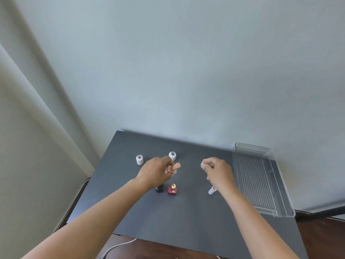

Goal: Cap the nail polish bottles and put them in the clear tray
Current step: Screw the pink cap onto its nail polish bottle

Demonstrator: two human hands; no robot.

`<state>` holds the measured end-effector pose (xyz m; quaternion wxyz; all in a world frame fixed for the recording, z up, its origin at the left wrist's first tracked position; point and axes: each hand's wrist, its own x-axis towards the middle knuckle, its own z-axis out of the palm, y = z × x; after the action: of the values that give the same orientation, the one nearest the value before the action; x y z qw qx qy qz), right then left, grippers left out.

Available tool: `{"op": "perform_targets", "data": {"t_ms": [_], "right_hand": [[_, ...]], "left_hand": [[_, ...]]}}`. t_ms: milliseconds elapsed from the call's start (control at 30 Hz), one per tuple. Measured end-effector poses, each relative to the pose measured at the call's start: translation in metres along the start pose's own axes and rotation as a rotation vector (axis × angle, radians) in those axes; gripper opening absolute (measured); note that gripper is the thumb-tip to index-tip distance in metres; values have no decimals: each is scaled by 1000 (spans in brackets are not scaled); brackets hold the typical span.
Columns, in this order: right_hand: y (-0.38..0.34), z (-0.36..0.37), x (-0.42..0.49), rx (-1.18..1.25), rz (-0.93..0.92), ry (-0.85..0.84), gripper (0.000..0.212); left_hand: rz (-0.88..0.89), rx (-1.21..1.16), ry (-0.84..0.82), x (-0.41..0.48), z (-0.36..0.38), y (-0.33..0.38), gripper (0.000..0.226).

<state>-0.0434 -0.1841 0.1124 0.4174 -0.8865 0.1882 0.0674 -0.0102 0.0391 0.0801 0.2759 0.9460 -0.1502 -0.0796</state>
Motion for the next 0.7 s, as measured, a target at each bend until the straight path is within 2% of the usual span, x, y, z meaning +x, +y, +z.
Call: {"op": "perform_targets", "data": {"t_ms": [100, 200, 267, 300, 533, 700], "right_hand": [[11, 0, 11, -71, 18, 22, 19], [17, 6, 24, -243, -76, 122, 27], [23, 11, 35, -417, -120, 183, 15], [26, 14, 42, -472, -121, 196, 17], [39, 27, 80, -691, -89, 146, 31], [48, 34, 99, -779, -52, 101, 29]], "left_hand": [[-38, -17, -39, 5, 4, -6, 15], [-52, -1, -72, 10, 11, -10, 14], [-58, 20, -109, 14, 15, -12, 12], [-58, 28, -131, 17, 17, -13, 10], [-52, 119, -244, 34, 35, -18, 13], [-71, 199, -332, 43, 46, -23, 19]]}}
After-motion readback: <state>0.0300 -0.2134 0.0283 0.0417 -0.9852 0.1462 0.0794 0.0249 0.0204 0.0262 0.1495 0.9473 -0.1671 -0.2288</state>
